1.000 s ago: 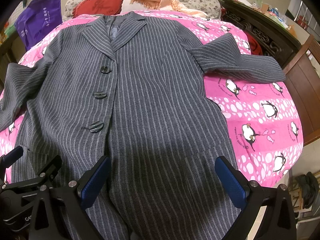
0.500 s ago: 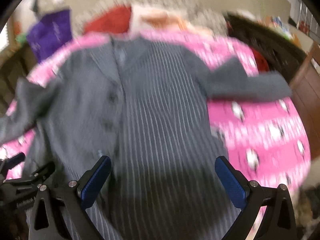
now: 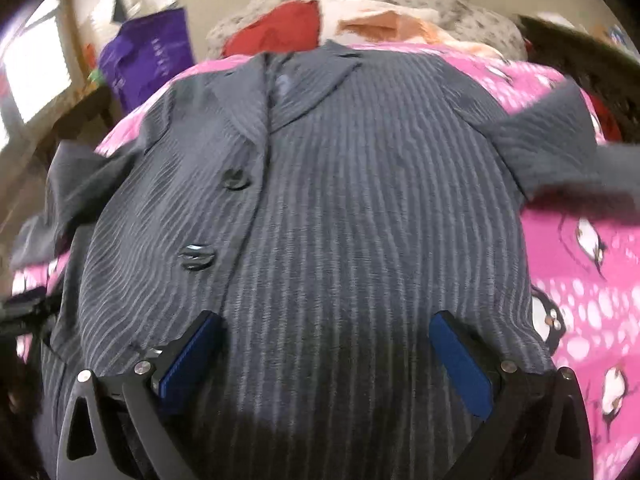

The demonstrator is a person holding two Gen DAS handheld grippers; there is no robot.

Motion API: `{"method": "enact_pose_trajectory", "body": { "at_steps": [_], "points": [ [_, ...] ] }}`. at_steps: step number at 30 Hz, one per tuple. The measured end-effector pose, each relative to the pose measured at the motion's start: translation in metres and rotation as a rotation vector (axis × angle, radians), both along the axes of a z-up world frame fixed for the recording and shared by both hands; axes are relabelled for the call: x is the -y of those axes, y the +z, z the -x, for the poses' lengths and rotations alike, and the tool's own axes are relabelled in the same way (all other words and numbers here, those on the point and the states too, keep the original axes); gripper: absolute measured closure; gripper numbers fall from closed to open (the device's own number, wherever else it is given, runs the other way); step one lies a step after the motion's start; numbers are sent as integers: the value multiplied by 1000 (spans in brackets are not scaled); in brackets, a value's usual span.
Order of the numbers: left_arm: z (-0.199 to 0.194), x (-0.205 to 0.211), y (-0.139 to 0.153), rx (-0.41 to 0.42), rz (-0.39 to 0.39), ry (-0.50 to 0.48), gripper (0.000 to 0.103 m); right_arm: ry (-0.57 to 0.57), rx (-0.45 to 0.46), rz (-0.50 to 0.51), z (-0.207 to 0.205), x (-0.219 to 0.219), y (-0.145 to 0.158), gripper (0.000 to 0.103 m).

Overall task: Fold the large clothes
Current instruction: 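Grasp the jacket sleeve cuff with the left gripper and lift it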

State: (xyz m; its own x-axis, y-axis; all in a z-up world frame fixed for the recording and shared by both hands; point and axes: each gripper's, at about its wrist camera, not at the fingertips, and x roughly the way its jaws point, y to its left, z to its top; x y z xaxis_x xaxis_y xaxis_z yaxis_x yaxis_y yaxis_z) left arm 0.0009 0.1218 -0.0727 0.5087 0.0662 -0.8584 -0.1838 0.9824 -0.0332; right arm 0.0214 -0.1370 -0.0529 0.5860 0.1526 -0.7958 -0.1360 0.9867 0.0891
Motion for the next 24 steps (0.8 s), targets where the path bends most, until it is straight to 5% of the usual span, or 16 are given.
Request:
{"method": "enact_pose_trajectory", "body": {
  "at_steps": [5, 8, 13, 16, 19, 22, 23, 24],
  "points": [
    [12, -24, 16, -19, 79, -47, 1, 1, 10, 15, 6, -2, 1, 0],
    [38, -85, 40, 120, 153, 103, 1, 2, 9, 13, 5, -2, 0, 0],
    [65, -187, 24, 176, 241, 358, 2, 2, 9, 14, 3, -1, 0, 0],
    [65, -225, 13, 227, 358, 422, 4, 2, 9, 14, 4, -1, 0, 0],
    [46, -246, 20, 272, 343, 419, 10, 7, 12, 11, 4, -2, 0, 0],
    [32, -263, 27, 273, 358, 445, 59, 7, 13, 10, 5, -2, 0, 0],
    [23, -263, 29, 259, 347, 466, 90, 7, 13, 11, 5, -2, 0, 0],
    [23, -264, 39, 244, 295, 495, 96, 7, 12, 12, 3, -2, 0, 0]
  ]
}}
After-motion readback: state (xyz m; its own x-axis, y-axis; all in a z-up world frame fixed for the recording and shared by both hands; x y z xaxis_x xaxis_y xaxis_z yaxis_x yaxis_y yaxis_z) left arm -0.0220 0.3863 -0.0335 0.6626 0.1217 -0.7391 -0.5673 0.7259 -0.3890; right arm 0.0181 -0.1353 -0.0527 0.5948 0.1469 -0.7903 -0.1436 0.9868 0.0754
